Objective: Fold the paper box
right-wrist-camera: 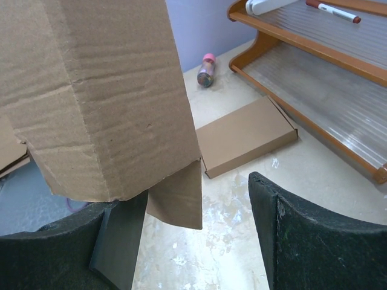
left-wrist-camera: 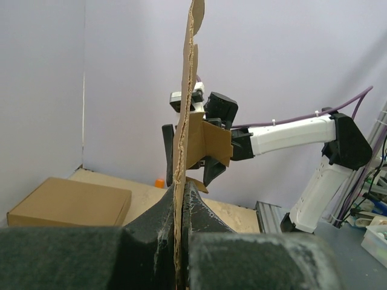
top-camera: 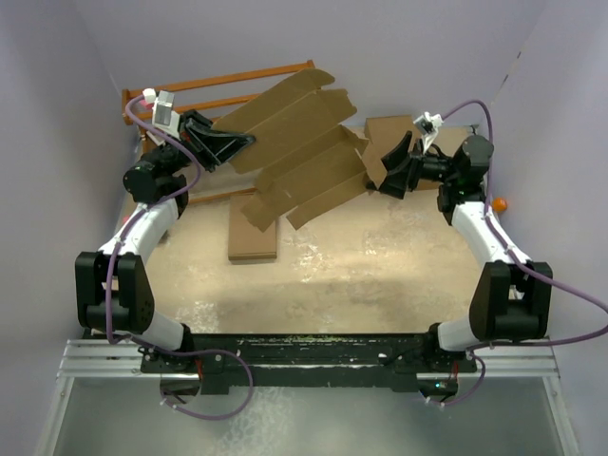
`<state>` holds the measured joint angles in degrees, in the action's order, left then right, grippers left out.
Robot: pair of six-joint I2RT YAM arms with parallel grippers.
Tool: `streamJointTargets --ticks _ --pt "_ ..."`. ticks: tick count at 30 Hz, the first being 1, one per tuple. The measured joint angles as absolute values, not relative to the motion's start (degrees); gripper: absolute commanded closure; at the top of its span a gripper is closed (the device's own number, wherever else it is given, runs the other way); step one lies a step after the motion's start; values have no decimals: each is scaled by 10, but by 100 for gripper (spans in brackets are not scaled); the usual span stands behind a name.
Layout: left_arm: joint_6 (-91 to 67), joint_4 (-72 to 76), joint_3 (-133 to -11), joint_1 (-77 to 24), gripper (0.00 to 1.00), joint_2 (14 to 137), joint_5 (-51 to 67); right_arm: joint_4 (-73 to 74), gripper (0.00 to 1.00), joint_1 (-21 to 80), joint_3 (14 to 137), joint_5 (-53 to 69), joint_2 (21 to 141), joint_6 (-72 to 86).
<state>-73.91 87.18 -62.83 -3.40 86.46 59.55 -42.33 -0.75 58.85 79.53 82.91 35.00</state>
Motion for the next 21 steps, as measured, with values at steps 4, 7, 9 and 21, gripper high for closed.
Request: streamJointTargets --ticks 4,7,9,21 --pt "-739 872 -628 -34 96 865 595 -422 28 -8 588 792 836 350" --pt "-739 872 -628 -34 96 865 595 -424 28 -7 588 792 839 350" --pt "-739 872 -628 -35 96 865 594 -429 28 -7 588 792 840 350" --pt "-744 872 -648 -51 96 865 576 -528 28 -6 589 797 841 350"
